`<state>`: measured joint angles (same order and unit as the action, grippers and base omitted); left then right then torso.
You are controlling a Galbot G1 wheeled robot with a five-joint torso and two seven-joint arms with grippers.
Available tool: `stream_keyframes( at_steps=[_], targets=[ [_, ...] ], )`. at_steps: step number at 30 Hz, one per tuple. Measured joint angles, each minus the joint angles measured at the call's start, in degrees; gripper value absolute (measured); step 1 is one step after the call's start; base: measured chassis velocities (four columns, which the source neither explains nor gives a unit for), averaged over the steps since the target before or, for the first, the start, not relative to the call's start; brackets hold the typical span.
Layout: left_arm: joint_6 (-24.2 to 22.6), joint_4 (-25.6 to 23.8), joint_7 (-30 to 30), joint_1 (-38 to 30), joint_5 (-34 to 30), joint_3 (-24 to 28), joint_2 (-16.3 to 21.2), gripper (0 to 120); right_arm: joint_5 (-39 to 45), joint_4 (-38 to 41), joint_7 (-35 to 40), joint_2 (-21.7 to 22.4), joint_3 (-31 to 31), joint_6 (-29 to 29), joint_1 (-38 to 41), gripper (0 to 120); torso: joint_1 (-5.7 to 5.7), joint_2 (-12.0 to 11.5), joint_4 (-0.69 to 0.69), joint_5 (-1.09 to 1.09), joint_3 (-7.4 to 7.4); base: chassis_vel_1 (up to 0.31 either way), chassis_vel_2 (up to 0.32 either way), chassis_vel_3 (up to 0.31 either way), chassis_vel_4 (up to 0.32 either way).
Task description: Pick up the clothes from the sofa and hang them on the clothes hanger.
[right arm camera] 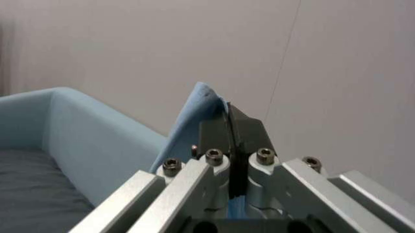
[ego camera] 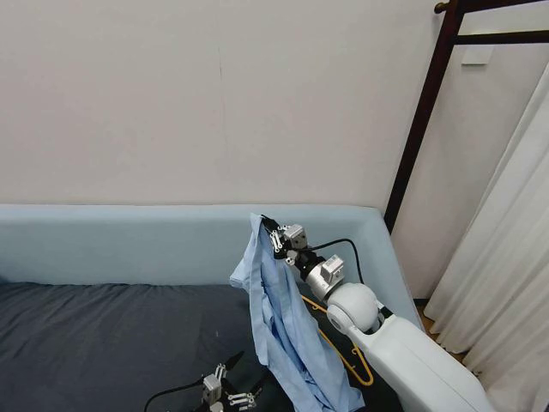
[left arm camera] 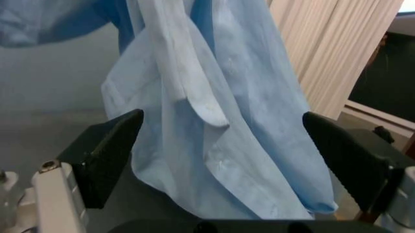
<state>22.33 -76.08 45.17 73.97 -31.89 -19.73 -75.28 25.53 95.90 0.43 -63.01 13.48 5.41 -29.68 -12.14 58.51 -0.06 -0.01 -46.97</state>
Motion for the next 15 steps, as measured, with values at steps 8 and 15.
stream_keyframes(
  at_steps=[8,15],
  targets=[
    [-2.44,2.11,-0.95,-0.87,-2.77,1.63,-2.07,73,0.02,0.67,-0.11,0.48,-0.17,-0.01,-0.37,0,0.00,0.00,0.00,0.00,0.00,0.000,0.000,0.000,0.000],
    [-3.15,4.40,-1.71,-1.90,-3.38,2.35,-4.63,46,0.11,1.71,-0.18,0.73,-0.23,-0.01,-0.68,0,0.00,0.00,0.00,0.00,0.00,0.000,0.000,0.000,0.000]
  ],
)
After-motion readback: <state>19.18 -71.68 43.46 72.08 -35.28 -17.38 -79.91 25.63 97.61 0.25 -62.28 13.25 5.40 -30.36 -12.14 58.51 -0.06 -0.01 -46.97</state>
